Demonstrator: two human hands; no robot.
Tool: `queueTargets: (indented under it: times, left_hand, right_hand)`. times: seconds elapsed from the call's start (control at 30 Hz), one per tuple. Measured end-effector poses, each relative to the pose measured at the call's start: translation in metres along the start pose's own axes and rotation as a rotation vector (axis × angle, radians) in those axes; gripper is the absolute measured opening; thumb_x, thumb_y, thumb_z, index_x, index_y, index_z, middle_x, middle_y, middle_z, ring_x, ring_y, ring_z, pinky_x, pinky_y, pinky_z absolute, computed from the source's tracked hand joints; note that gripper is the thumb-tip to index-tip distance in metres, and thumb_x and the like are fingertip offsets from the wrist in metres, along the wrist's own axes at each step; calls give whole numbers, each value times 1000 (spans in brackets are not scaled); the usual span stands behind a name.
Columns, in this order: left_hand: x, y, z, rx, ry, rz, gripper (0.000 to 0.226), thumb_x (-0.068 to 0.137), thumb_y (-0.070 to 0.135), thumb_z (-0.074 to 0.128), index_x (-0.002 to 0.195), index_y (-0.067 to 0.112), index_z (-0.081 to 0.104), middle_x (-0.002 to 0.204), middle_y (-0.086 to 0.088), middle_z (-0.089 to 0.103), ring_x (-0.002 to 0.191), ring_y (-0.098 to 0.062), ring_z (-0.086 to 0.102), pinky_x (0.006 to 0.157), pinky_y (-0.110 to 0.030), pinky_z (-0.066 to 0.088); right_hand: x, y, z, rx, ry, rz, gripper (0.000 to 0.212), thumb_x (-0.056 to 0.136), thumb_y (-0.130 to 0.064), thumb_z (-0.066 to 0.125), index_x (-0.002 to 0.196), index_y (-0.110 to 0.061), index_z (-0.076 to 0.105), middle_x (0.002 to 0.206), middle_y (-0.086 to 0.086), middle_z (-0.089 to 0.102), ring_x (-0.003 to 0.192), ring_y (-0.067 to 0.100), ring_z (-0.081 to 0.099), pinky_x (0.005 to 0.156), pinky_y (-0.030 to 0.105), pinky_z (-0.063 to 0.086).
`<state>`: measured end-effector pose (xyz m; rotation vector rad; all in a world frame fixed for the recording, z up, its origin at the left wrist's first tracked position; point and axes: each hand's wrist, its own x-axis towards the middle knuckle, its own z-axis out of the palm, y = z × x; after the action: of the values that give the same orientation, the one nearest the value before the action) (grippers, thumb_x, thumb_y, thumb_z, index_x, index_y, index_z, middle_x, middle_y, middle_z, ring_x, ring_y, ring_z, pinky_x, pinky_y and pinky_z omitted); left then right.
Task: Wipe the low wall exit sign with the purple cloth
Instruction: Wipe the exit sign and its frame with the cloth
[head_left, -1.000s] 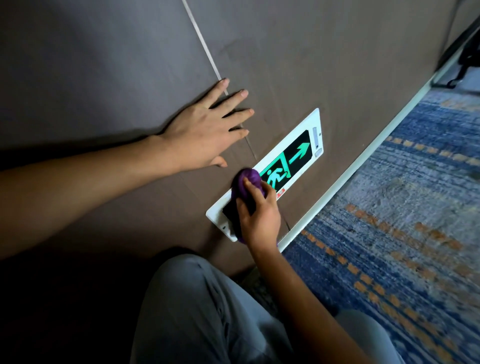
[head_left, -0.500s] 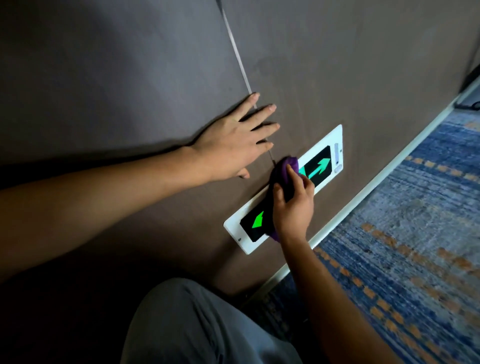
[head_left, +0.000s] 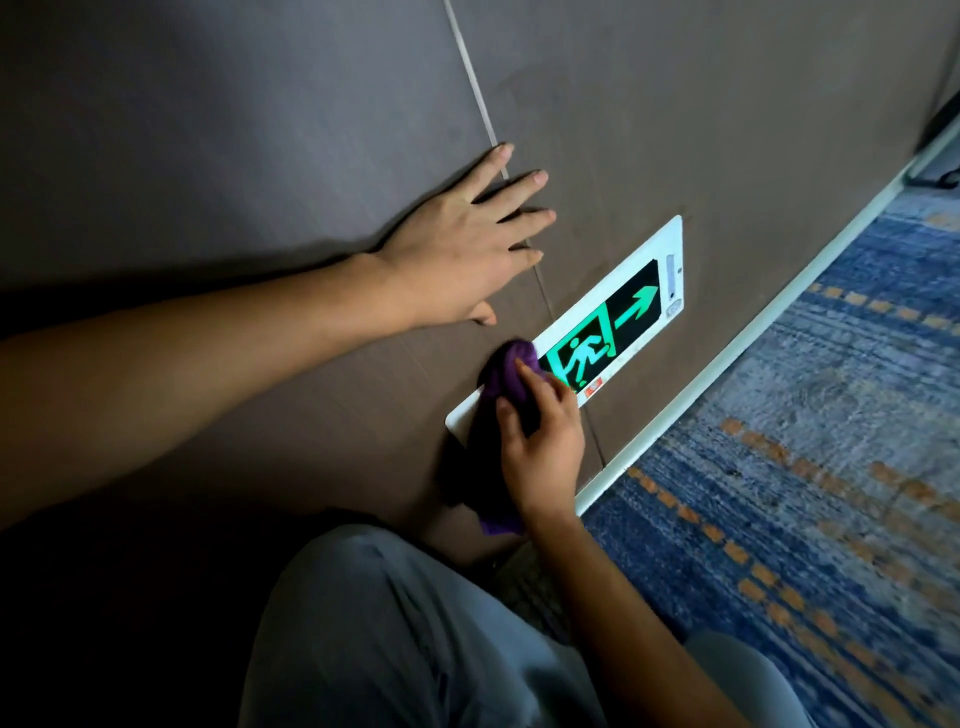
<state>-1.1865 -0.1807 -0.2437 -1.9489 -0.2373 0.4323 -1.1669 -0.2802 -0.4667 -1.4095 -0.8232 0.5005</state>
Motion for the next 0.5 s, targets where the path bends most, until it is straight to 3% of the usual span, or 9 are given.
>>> queueTargets:
  times: [0.1, 0.23, 0.5]
  left_hand:
    - [-1, -2, 0, 7, -7, -1, 85, 84, 70, 61, 152, 24, 43, 168, -10, 25, 157, -38, 11, 124, -65, 7]
    - [-1, -2, 1, 22, 8, 8, 86, 82, 71, 61, 152, 24, 44, 167, -9, 27, 157, -37, 13, 124, -65, 9]
    - [-2, -4, -2, 8, -7, 26, 84, 82, 70, 62, 150, 24, 47, 166, -10, 28, 157, -37, 12, 124, -65, 8]
  right_hand:
    - [31, -4, -14, -3, 87, 19, 49, 91, -20, 71, 139, -23, 61, 134, 11, 57, 121, 25, 58, 94, -3, 25]
    - [52, -5, -15, -77, 70, 50, 52, 94, -30, 66, 145, -31, 54, 142, 7, 52, 124, 24, 56, 95, 18, 34]
    - [-21, -1, 11, -119, -47, -25, 51, 93, -26, 67, 142, -34, 57, 149, 9, 46, 126, 28, 58, 92, 23, 40]
